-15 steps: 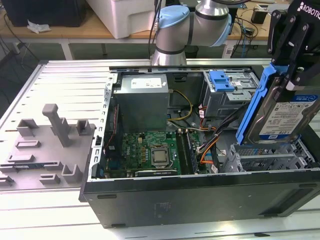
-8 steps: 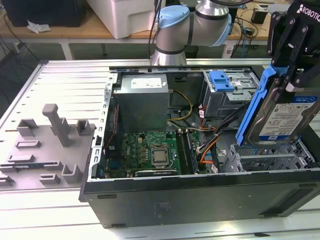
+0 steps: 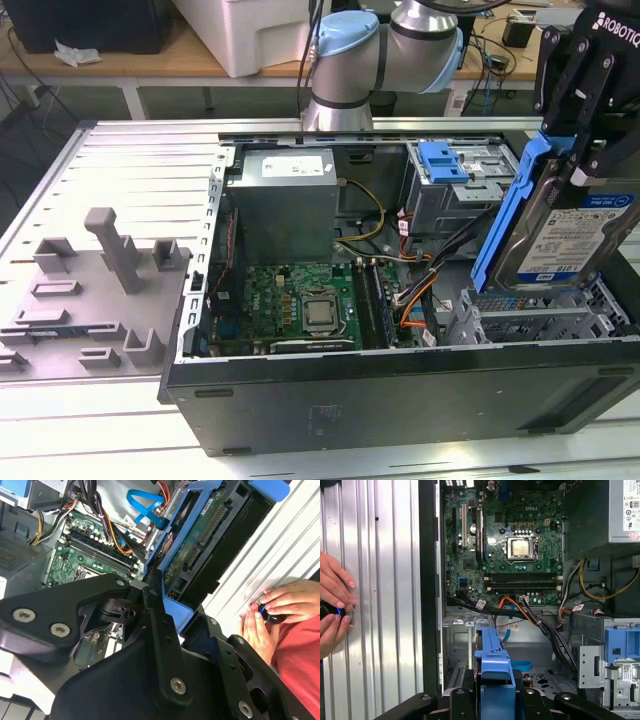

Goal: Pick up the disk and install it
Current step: 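Insert the disk into the insertion slot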

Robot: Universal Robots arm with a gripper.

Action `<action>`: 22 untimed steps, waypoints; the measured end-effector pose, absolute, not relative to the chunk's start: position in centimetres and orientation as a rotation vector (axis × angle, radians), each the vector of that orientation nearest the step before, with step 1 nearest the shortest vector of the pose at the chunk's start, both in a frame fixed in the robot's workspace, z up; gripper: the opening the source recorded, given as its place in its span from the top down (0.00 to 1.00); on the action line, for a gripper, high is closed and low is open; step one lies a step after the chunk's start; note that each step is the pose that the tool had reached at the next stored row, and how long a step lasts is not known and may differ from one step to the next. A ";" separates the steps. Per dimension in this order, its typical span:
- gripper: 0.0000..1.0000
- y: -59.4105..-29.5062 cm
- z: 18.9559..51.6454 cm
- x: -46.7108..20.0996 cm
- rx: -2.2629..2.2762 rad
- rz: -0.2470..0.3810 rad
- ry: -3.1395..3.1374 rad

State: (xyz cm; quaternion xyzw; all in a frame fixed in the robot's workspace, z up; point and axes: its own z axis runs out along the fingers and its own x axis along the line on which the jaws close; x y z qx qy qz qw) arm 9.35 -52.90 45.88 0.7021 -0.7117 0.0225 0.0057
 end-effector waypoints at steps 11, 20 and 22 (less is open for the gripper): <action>0.64 -53.0 45.6 9.4 2.198 0.071 -2.228; 0.64 -53.0 45.3 9.4 2.198 0.070 -2.228; 0.64 -53.0 45.3 9.4 2.198 0.071 -2.228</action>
